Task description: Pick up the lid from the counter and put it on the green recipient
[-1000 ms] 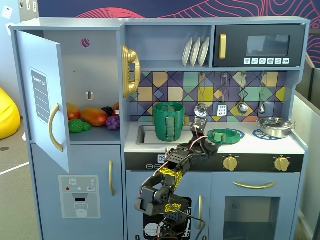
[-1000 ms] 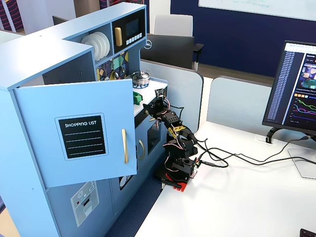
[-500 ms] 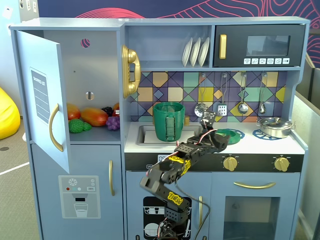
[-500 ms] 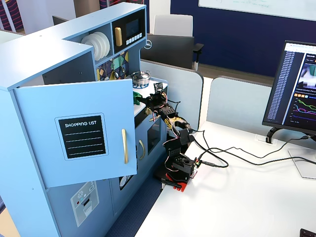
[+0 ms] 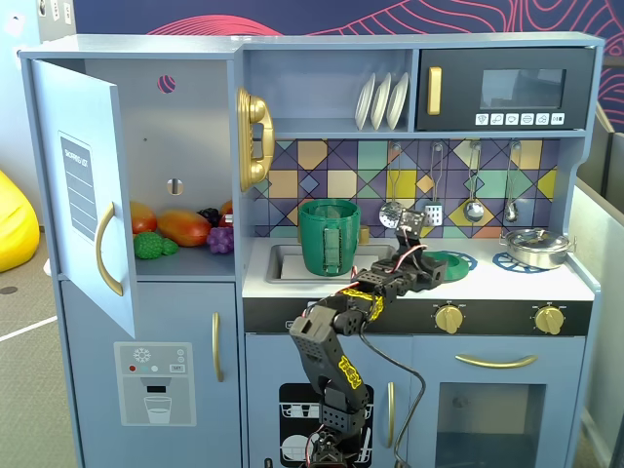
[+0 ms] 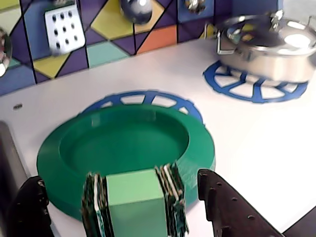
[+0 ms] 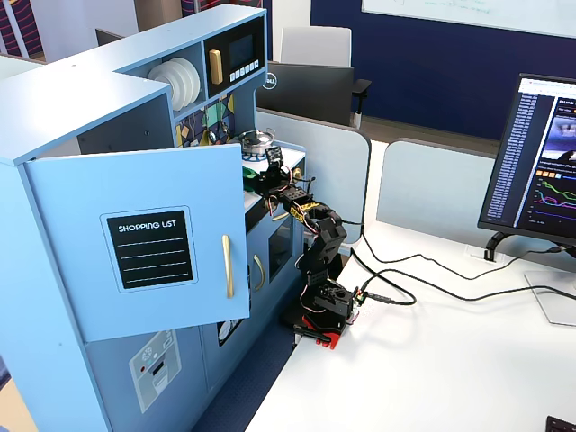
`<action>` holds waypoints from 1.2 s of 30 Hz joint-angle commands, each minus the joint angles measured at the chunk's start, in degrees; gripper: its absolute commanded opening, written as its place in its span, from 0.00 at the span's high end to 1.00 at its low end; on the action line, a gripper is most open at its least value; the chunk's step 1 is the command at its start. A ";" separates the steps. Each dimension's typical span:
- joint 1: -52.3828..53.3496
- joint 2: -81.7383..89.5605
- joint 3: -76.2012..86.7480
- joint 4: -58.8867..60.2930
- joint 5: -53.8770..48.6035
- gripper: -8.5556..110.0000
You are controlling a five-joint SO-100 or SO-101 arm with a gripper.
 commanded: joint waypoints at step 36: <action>-1.49 0.26 -13.18 -0.79 1.32 0.93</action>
